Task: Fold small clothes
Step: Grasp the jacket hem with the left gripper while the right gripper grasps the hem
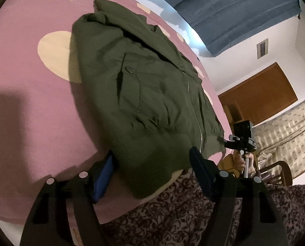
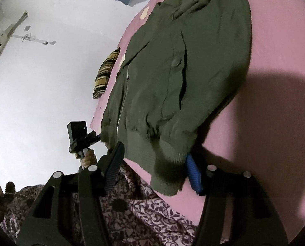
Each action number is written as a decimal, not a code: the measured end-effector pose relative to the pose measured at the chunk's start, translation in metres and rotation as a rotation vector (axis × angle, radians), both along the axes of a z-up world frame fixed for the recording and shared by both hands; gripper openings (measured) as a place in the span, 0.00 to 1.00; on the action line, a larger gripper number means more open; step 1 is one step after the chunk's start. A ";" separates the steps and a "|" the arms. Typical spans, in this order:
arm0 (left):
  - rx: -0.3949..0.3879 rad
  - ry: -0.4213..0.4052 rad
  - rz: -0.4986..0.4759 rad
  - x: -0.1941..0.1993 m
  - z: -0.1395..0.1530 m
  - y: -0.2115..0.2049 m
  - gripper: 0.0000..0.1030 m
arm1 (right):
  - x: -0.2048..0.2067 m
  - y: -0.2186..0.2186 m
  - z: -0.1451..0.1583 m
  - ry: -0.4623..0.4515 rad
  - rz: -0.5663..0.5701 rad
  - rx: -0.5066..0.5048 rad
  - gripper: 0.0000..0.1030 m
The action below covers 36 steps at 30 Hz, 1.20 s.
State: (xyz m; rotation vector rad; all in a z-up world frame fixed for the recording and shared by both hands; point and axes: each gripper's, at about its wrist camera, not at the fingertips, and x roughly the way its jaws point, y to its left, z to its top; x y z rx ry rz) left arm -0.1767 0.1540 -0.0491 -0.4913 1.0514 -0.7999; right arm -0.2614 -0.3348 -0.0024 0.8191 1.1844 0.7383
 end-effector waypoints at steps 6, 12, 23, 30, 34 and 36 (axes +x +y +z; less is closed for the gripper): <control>-0.012 0.003 -0.007 0.005 0.002 -0.014 0.72 | 0.001 0.004 0.000 -0.002 0.024 0.018 0.54; 0.020 0.028 0.030 0.013 -0.004 -0.019 0.42 | -0.001 0.009 -0.011 0.027 0.044 -0.046 0.15; -0.154 0.047 0.050 0.024 0.016 -0.012 0.11 | -0.008 -0.013 0.003 0.008 -0.026 0.133 0.10; -0.360 -0.043 0.104 0.051 0.069 -0.011 0.11 | 0.000 -0.042 0.028 -0.073 -0.173 0.354 0.09; -0.434 -0.074 0.123 0.092 0.095 -0.017 0.11 | 0.027 -0.056 0.049 -0.149 -0.235 0.427 0.09; -0.437 -0.094 0.128 0.117 0.104 -0.024 0.12 | 0.052 -0.062 0.056 -0.177 -0.255 0.447 0.09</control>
